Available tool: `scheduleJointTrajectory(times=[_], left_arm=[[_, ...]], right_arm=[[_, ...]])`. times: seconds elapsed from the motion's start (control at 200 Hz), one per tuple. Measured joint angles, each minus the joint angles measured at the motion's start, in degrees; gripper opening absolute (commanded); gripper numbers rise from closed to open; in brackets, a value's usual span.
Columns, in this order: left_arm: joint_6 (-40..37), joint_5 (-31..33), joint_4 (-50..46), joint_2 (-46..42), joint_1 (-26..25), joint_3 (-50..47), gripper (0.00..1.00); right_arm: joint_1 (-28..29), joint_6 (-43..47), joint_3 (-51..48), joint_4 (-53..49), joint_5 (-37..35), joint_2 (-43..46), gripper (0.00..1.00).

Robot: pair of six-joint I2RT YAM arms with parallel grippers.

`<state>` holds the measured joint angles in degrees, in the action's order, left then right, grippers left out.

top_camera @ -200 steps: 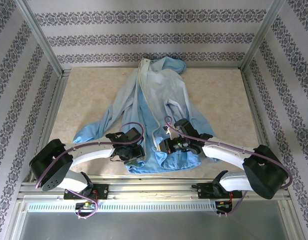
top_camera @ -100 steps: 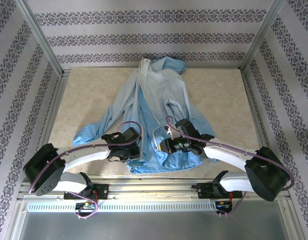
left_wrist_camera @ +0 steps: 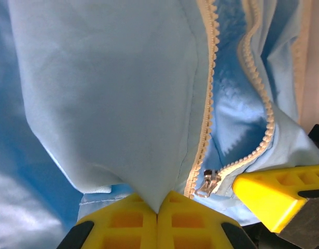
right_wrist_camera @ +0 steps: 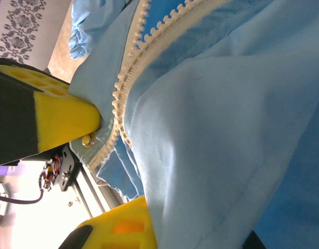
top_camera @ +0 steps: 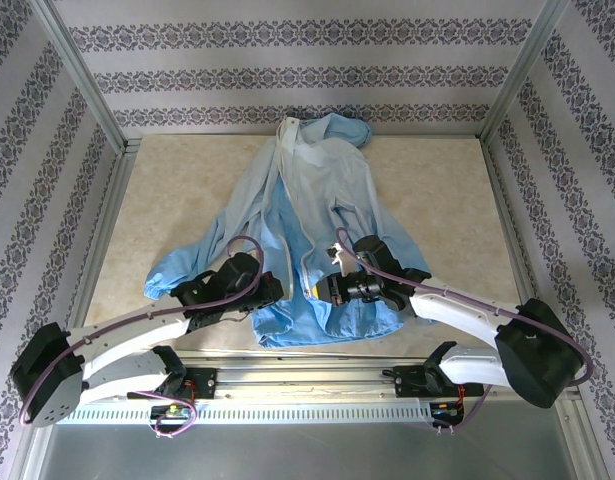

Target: Zip up the jacket

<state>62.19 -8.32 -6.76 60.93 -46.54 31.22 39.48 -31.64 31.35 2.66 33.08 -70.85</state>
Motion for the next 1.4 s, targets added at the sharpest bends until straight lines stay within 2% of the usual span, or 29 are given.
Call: scheduleJointTrajectory(times=[0.155, 0.43, 0.744, 0.974, 1.399], left_arm=[[-2.97, 0.28, 9.14, -1.51, 0.5, -3.93, 0.0], [-12.39, 5.31, 25.35, -4.07, 0.52, -7.43, 0.0], [-21.49, 8.74, 38.14, -4.07, 0.52, -10.16, 0.0], [-23.67, 10.08, 42.38, -4.04, 0.55, -12.37, 0.0], [-22.82, 10.29, 46.34, -3.98, 0.55, -13.0, 0.0]], right_arm=[[-0.02, -2.82, 0.44, 0.17, 1.49, 0.0, 0.0], [-2.01, -8.22, 3.74, 0.42, 4.22, 0.33, 0.0], [-4.15, -12.68, 4.76, 3.45, 8.28, 0.61, 0.0], [-5.16, -13.46, 5.35, 6.91, 11.69, 0.61, 0.0], [-6.38, -13.44, 5.35, 11.26, 16.31, 0.61, 0.0]])
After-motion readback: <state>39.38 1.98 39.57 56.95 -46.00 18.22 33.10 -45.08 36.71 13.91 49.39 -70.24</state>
